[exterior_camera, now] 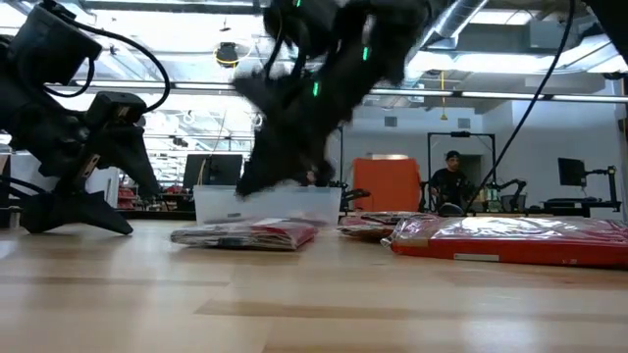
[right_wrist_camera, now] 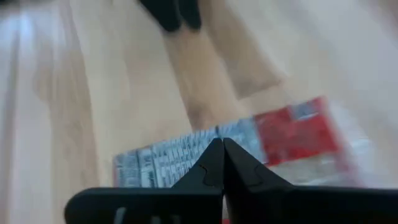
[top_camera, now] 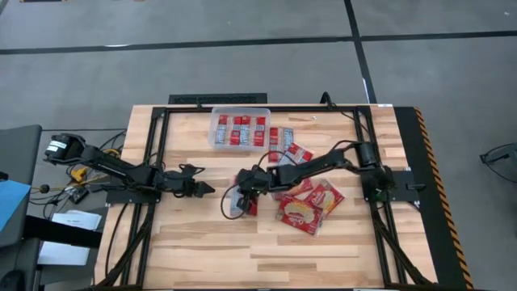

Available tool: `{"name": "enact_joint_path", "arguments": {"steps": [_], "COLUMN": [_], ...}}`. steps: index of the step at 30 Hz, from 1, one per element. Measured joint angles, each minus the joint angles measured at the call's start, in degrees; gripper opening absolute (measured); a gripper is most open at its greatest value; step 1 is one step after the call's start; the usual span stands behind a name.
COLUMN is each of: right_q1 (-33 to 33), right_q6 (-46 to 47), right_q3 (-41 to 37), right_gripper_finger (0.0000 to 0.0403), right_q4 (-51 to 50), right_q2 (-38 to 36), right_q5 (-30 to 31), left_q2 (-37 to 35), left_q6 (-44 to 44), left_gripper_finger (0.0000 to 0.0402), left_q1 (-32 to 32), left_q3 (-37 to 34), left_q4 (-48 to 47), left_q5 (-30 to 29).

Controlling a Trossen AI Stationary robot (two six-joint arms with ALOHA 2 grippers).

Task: Sort popcorn bags into baskets
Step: Put the red popcorn bag into the transparent bin

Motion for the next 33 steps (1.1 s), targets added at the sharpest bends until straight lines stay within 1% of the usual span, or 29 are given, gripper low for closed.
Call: {"name": "enact_joint_path", "arguments": {"steps": [3,6,9,11,14,17,19,22,24,28,30,33], "right_q1": [1.4,2.9,4.3,4.9,5.6,5.8,5.8,6.0,6.0,6.1,6.0,5.8], "right_q6": [-0.4,-0.8,-0.6,0.2,1.1,1.9,1.9,2.0,1.9,1.8,1.9,1.9], "right_q3": [1.3,1.4,1.2,1.3,1.3,1.3,1.3,1.3,1.3,0.5,-0.7,-2.6], "right_gripper_finger": [0.0020,0.0015,0.0012,0.0014,0.0025,0.0029,0.0025,0.0015,0.0011,0.0018,0.0025,0.0029], "right_q4": [-5.5,-10.4,-14.1,-16.4,-18.4,-20.0,-21.0,-20.7,-20.9,-19.7,-18.8,-15.3], "right_q2": [-3.7,-4.8,-4.7,-4.7,-4.5,-4.5,-4.5,-4.5,-4.5,-4.5,-4.5,-4.5], "right_q5": [3.9,6.3,7.3,7.4,8.6,10.5,10.5,10.5,10.7,10.9,11.0,11.0], "left_q2": [0.1,0.2,0.5,1.2,3.5,7.0,10.7,16.2,20.2,27.0,29.4,30.4], "left_q6": [0.1,0.8,7.4,9.4,9.8,9.6,9.7,9.5,9.2,8.6,8.4,8.2], "left_gripper_finger": [0.0286,0.0286,0.0286,0.0286,0.0286,0.0286,0.0286,0.0286,0.0286,0.0286,0.0286,0.0286], "left_q1": [0.0,0.0,0.3,0.7,1.9,2.9,3.1,3.4,3.5,3.6,3.7,3.8], "left_q3": [0.1,2.1,6.2,8.2,7.9,8.1,8.0,8.2,8.1,8.1,8.3,8.3], "left_q4": [2.9,4.2,4.8,2.7,-1.8,-0.8,2.0,9.8,13.0,20.9,24.6,26.7], "left_q5": [0.5,1.5,1.6,1.6,2.0,3.0,3.7,5.1,5.9,6.4,7.2,7.6]}}
